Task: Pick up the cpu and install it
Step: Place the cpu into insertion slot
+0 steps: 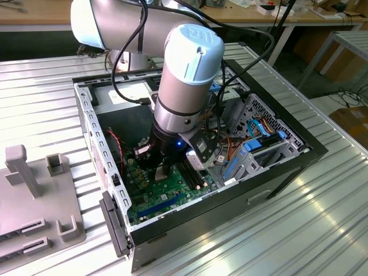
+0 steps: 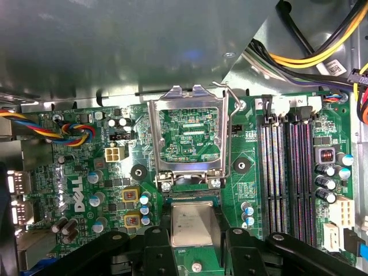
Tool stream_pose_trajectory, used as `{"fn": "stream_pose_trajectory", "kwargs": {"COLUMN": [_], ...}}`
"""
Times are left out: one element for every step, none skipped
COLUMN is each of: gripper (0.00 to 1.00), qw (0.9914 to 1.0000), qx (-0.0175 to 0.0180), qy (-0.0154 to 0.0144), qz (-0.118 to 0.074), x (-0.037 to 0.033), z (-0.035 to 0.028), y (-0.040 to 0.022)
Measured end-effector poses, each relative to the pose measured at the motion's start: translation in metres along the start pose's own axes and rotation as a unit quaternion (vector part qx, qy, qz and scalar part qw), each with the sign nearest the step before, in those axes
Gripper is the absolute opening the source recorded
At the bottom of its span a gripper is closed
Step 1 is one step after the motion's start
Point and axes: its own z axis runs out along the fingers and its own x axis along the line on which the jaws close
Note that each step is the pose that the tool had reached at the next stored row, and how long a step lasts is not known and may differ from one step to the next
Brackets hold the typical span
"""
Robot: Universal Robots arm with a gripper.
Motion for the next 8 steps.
{"fn": "stream_pose_trajectory", "kwargs": {"gripper": [0.38, 0.38, 0.38, 0.38, 0.38, 0.38, 0.39, 0.39], "qw": [1.00000, 1.00000, 1.00000, 1.00000, 1.00000, 1.00000, 1.00000, 1.00000], "qx": [0.0000, 0.0000, 0.0000, 0.0000, 0.0000, -0.0001, -0.0003, -0.0003], "qy": [0.0000, 0.0000, 0.0000, 0.0000, 0.0000, -0.0003, -0.0003, -0.0002], "qz": [0.000, 0.000, 0.000, 0.000, 0.000, 0.000, 0.000, 0.000], "x": [0.0000, 0.0000, 0.0000, 0.0000, 0.0000, -0.0001, -0.0002, -0.0001], "z": [0.0000, 0.0000, 0.0000, 0.0000, 0.0001, 0.0001, 0.0003, 0.0004], "y": [0.0000, 0.0000, 0.0000, 0.0000, 0.0000, 0.0000, 0.0001, 0.0001]}}
